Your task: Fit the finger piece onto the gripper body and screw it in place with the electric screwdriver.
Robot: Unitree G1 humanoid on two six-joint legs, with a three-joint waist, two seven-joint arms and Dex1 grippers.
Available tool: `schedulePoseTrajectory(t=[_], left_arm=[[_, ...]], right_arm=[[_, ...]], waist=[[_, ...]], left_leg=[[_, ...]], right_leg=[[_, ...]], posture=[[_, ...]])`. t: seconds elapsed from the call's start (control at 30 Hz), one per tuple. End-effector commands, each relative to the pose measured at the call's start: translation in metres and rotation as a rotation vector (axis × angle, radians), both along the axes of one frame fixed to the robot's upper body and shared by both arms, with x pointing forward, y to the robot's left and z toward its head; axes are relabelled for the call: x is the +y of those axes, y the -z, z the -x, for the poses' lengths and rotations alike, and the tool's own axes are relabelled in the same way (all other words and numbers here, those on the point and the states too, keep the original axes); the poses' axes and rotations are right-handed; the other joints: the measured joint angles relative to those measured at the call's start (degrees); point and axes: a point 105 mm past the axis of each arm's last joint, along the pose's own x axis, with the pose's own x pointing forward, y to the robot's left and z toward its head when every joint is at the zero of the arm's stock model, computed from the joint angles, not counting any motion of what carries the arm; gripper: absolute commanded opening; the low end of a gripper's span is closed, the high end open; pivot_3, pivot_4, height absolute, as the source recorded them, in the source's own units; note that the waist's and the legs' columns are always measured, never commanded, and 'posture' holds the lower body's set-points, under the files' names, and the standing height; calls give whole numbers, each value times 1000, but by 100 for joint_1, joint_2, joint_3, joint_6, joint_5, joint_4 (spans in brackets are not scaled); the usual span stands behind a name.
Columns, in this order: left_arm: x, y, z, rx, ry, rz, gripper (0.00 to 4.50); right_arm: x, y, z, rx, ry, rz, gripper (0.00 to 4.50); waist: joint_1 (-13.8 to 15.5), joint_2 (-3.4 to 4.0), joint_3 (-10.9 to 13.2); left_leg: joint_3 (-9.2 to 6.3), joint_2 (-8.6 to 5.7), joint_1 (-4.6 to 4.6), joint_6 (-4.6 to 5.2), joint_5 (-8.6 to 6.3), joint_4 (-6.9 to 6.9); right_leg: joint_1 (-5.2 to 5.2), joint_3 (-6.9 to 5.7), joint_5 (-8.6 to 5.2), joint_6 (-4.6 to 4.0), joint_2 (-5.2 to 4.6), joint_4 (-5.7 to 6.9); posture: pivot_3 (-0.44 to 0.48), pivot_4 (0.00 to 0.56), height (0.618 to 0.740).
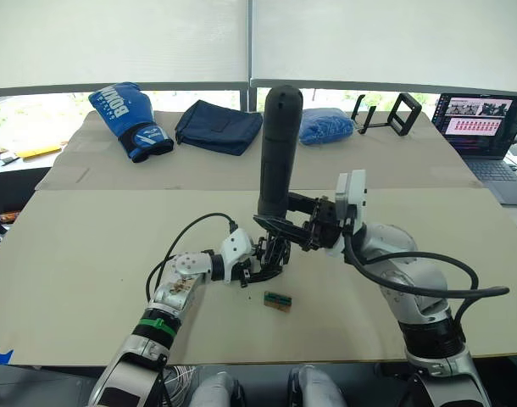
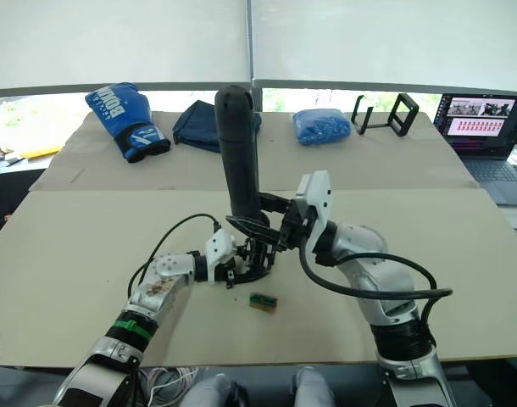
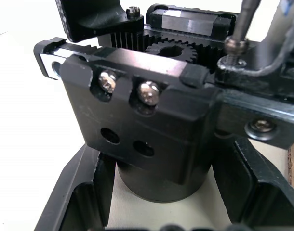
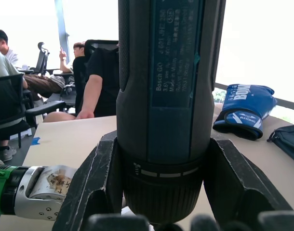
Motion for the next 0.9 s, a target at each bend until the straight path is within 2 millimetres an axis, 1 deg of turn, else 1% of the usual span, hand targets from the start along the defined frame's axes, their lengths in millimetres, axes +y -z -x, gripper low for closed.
schedulePoseTrajectory(t=[0.03,0.37,0.5,0.63,0.73,0.83,0.9], left_arm=[[-4,-1,3,2,19,17,2331],[-4,0,3,6,19,16,2331],[-4,1,3,8,18,14,2331],[-3,3,3,11,16,11,2331],[-3,3,3,11,13,10,2331],[-2,5,4,12,12,6,2331],[-2,6,3,15,9,3,2331]], right_arm=[[1,42,-11,184,38,100,1914],[5,47,-8,165,21,136,1914],[3,45,-6,155,19,132,1914],[-1,33,-7,126,21,86,1914],[-4,19,-4,86,5,62,1914],[-7,1,0,31,-12,26,1914],[-10,-16,4,-21,-35,-10,1914]], waist=[[1,0,-2],[2,-1,-6],[1,-1,-7],[1,-2,-8],[2,-2,-8],[2,-2,-7],[5,-2,-7]], left_leg=[[0,0,1,0,0,0],[0,0,2,2,-1,-2],[-1,1,3,2,-2,-4],[-1,1,4,3,-2,-7],[-2,1,3,3,-2,-8],[-2,1,2,4,-3,-9],[-2,1,0,5,-3,-10]], right_leg=[[0,0,0,0,0,0],[1,0,0,0,-3,-1],[1,0,0,0,-5,-1],[1,0,0,0,-6,-2],[1,0,0,0,-6,-3],[0,0,0,0,-7,-4],[-2,0,0,0,-8,-4]], posture=[[0,150,740],[0,150,740],[0,150,740],[0,150,740],[0,150,740],[0,150,740],[0,150,740]])
